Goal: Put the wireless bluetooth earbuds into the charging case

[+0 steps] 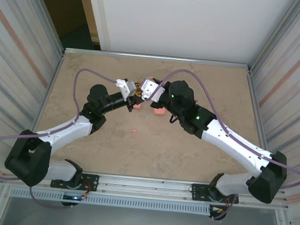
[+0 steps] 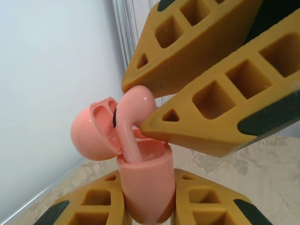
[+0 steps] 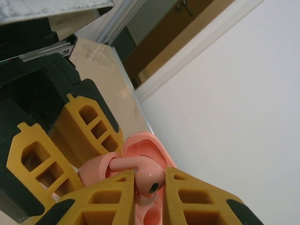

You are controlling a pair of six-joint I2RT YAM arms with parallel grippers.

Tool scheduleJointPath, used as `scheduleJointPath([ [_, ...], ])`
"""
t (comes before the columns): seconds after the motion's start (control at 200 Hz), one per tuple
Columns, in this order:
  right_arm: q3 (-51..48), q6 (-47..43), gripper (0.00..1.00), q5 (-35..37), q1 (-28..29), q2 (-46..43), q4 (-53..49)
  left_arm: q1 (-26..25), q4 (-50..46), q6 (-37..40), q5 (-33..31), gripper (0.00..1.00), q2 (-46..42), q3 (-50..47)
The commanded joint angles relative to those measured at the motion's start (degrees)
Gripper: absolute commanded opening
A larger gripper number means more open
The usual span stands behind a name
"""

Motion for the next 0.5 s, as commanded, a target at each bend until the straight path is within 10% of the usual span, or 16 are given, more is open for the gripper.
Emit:
scheduleJointPath([
  [0.0,1.6,1.0,0.18,-0.7,0.5,0.3,-3.9,-0.4,2.2,1.3,-0.1,0.0,-0.3,1.6],
  [0.491,2.8,1.8,0.26,-4.4,0.0,0.4,-8.5,-0.6,2.6,1.0,-0.1,0.0,-0.4,1.4],
])
